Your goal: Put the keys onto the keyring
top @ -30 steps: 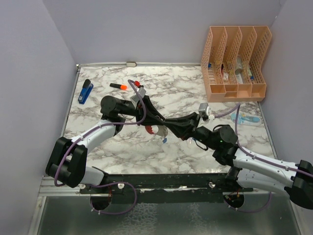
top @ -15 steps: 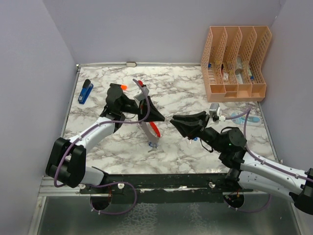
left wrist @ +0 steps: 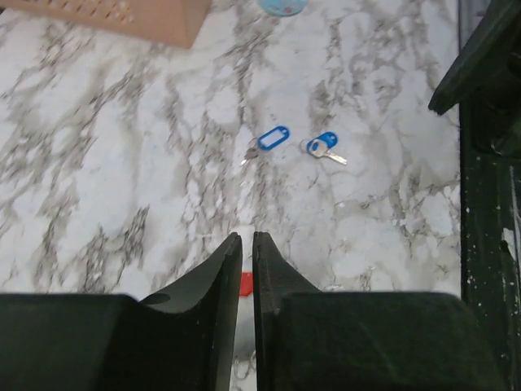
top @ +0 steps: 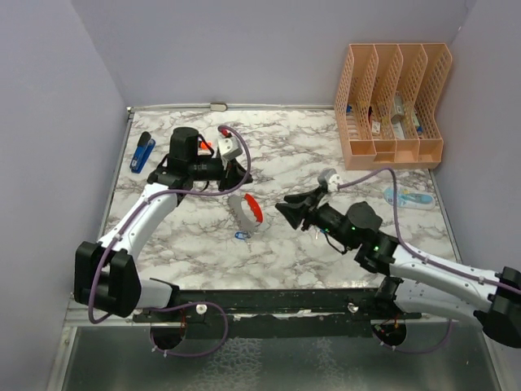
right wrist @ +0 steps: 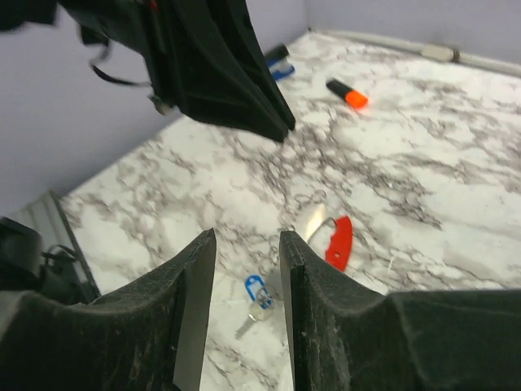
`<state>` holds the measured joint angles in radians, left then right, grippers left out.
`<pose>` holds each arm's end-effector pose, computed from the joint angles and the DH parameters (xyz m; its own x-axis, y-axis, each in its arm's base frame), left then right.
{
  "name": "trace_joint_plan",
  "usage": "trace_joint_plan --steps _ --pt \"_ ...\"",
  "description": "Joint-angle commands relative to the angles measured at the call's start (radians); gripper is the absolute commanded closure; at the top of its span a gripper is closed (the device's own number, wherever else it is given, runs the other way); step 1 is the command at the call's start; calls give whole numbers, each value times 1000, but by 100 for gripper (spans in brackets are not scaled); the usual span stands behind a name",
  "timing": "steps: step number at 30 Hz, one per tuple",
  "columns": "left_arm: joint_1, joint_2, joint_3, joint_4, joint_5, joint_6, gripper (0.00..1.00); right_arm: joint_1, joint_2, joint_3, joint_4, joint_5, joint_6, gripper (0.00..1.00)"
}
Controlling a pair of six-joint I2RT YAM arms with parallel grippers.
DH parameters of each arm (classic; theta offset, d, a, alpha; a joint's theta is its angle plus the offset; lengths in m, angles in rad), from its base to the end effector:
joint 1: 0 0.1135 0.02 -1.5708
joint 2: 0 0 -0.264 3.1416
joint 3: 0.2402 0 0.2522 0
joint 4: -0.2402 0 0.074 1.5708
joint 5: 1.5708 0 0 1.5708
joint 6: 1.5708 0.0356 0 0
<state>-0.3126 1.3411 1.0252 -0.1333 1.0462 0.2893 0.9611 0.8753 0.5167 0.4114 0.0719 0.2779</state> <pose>0.2704 -0.1198 0.3116 -0.1404 0.1956 -0.9706 0.9766 0.1889 -0.1032 0.1227 0.1712 0.2922 -0.1840 0.2144 -0.9593 -0.7551 0.5939 0.2776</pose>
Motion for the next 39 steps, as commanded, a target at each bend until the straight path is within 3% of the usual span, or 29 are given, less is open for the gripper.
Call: trace_joint_plan --steps 1,6,9,10,12,15,17,19,20,22,23,25,33,39 --pt "42 -87 47 -128 -237 119 79 7 177 106 -121 38 -51 61" --pt "98 -143 8 -122 -401 113 58 7 493 315 -176 31 -75 60" --pt "126 -167 -24 -125 -394 88 57 -1 634 417 -179 42 -74 60" --pt "136 -170 -31 -124 -392 86 64 -7 669 449 -190 40 -66 62" --pt "155 -168 -35 -112 -413 66 99 -39 726 496 -201 17 -36 69" --pt "190 -167 -30 -101 -446 48 100 -120 784 523 -181 -74 50 90" --pt "206 -168 -23 -112 -464 57 100 -167 846 568 -203 -123 86 91" --pt "222 -171 -25 -123 -478 75 100 -179 930 680 -274 -132 75 81" --pt "233 -171 -32 -121 -487 75 99 -179 996 744 -317 -148 64 77" --pt "258 -167 -56 -97 -487 48 66 -179 1099 860 -402 -195 48 72" --pt "269 -166 -72 -77 -483 28 55 -180 1144 910 -438 -216 41 71" --pt "287 -163 -102 -33 -463 -7 43 -179 1214 989 -493 -248 30 69" --pt "326 -162 -110 31 -386 -51 41 -179 1312 1103 -573 -293 -33 67" --pt "328 -156 -112 43 -415 -55 42 -178 1376 1139 -596 -334 -56 67"
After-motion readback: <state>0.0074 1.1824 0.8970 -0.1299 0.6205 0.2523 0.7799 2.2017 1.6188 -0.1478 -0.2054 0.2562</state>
